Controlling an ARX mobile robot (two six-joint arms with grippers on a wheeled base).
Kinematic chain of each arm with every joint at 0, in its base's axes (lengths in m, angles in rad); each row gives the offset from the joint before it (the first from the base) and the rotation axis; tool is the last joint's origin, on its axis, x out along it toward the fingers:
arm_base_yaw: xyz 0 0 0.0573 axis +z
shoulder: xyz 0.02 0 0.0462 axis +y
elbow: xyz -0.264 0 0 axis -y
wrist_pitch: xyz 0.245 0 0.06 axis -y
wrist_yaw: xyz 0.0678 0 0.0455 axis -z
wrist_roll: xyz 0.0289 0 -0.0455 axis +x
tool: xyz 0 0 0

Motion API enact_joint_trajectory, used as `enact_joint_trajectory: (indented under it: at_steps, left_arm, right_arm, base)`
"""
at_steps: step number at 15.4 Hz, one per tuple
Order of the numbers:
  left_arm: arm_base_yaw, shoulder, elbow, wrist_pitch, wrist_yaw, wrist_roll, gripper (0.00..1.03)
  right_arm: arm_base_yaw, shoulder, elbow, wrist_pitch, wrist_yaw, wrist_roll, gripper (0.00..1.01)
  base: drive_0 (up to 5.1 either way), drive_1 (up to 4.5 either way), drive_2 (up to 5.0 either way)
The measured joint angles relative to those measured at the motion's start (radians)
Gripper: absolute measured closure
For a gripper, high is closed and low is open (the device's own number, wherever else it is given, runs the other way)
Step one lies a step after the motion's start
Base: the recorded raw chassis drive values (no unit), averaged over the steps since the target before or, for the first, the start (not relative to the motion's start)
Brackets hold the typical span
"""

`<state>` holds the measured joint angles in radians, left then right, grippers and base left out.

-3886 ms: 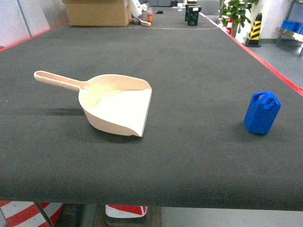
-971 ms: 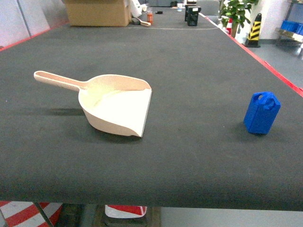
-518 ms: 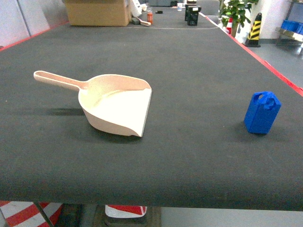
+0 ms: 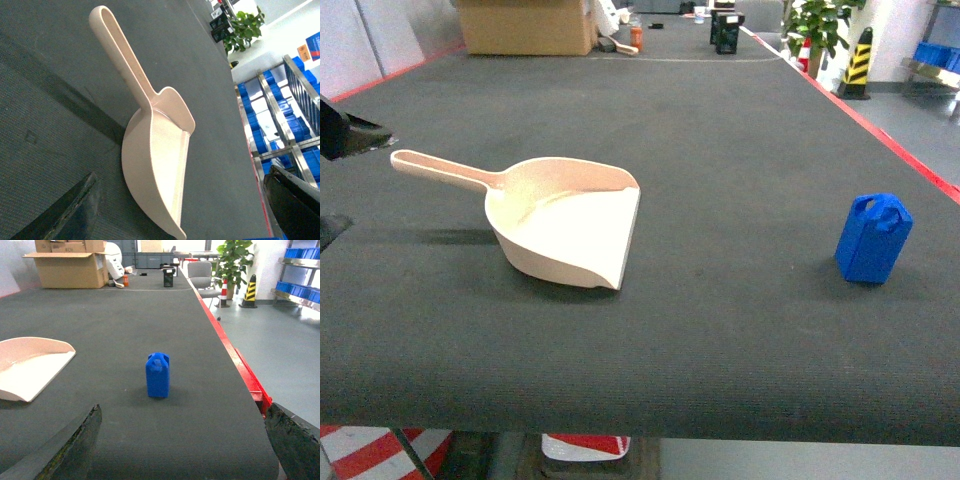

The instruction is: Place part in tray to right shelf

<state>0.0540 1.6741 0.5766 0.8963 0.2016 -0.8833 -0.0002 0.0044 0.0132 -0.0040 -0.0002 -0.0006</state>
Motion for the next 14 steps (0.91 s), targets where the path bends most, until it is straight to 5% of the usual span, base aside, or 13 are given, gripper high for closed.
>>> enact_joint_trajectory:
  at_steps: [5, 9, 14]
  left_arm:
    - [-0.025, 0.106, 0.082, 0.093, -0.007, -0.053, 0.05]
    - [-0.064, 0.385, 0.368, 0.017, -0.032, -0.053, 0.05]
    - [0.006, 0.749, 0.889, -0.131, -0.094, -0.113, 0.05]
  right_arm:
    - [0.0, 0.0, 0.0, 0.0, 0.0, 0.0, 0.03]
    - [0.0, 0.0, 0.0, 0.0, 0.0, 0.0, 0.03]
    - [0.0, 0.0, 0.0, 0.0, 0.0, 0.0, 0.03]
  base:
    - [0.0, 0.0, 0.0]
    - [0.0, 0.0, 0.0]
    - [0.0, 0.0, 0.0]
